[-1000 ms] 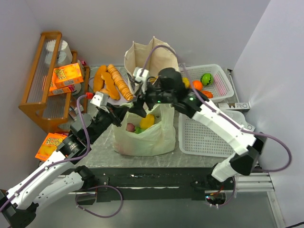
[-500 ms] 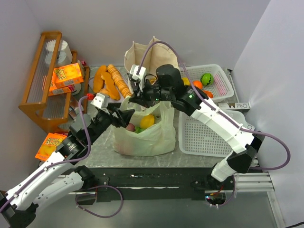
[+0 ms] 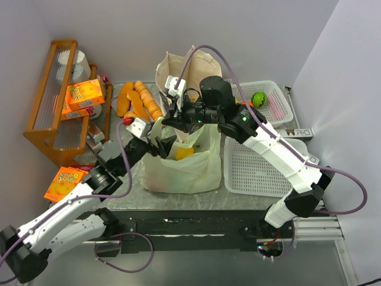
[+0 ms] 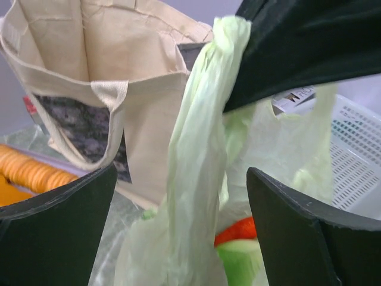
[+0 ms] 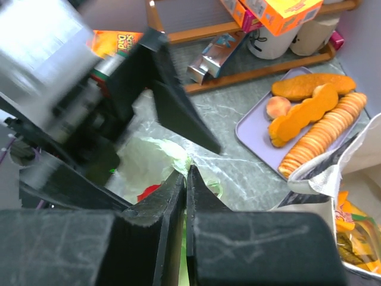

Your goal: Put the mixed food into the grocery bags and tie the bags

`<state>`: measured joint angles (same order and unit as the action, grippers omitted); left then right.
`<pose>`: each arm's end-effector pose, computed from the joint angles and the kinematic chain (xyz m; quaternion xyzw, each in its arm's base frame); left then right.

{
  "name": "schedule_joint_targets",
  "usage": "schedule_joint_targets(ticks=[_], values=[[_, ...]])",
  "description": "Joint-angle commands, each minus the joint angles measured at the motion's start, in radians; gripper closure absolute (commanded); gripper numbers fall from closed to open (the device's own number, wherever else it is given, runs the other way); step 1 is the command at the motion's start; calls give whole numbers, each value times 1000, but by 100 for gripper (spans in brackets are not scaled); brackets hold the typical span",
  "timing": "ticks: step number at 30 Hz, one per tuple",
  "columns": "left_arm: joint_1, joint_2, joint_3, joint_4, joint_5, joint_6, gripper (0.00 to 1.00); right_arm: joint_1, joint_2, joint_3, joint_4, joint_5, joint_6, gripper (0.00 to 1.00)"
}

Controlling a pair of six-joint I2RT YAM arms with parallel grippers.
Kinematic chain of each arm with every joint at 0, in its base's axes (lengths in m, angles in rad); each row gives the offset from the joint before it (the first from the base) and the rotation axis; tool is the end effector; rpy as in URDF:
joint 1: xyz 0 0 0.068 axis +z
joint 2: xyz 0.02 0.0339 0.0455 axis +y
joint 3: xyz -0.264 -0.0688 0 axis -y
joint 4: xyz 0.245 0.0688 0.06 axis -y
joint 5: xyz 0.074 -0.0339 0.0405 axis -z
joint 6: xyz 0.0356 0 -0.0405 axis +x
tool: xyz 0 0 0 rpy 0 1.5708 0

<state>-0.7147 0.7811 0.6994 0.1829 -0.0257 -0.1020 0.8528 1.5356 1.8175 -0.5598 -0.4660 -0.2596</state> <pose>0.1446 -0.1242 0.3502 0.1931 0.6420 -0.2867 0.6843 0.2058 0.2599 0.4741 -0.5282 0.5862 0.3476 0.5066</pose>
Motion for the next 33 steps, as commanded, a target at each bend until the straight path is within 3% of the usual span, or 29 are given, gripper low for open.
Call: schedule_joint_targets(ticks=[1,4,5,10,11,13,16,18,22,24,28,30,31,32,33], values=[[3,82,-23,246,4,91,4,-8,-34,42,-2,-29,8,93],[9,141,-49,311,-17,91,2,-11,-51,25,12,-25,25,93],[11,148,-60,329,-16,90,16,-11,-55,20,18,-8,31,93],[18,141,-188,460,18,4,40,-27,-71,34,44,46,80,100],[21,138,-207,483,42,-11,55,-34,-68,45,47,47,85,100],[20,129,-244,521,49,-56,71,-35,-54,57,44,50,94,100],[21,130,-262,549,82,-94,76,-37,-42,56,46,47,102,100],[23,144,-261,550,108,-116,86,-37,-43,46,60,43,108,100],[23,141,-276,586,106,-137,78,-38,-57,14,84,24,128,100],[23,144,-276,604,102,-133,97,-37,-64,11,92,20,137,100],[23,165,-253,587,133,-125,99,-38,-63,17,97,56,158,100],[21,156,-256,576,112,-139,99,-40,-63,26,78,96,169,64],[23,149,-259,569,59,-151,99,-41,-68,41,45,131,171,51],[23,130,-264,557,32,-171,99,-41,-89,42,32,154,171,26],[23,121,-262,523,29,-180,99,-41,-109,34,25,180,174,17]])
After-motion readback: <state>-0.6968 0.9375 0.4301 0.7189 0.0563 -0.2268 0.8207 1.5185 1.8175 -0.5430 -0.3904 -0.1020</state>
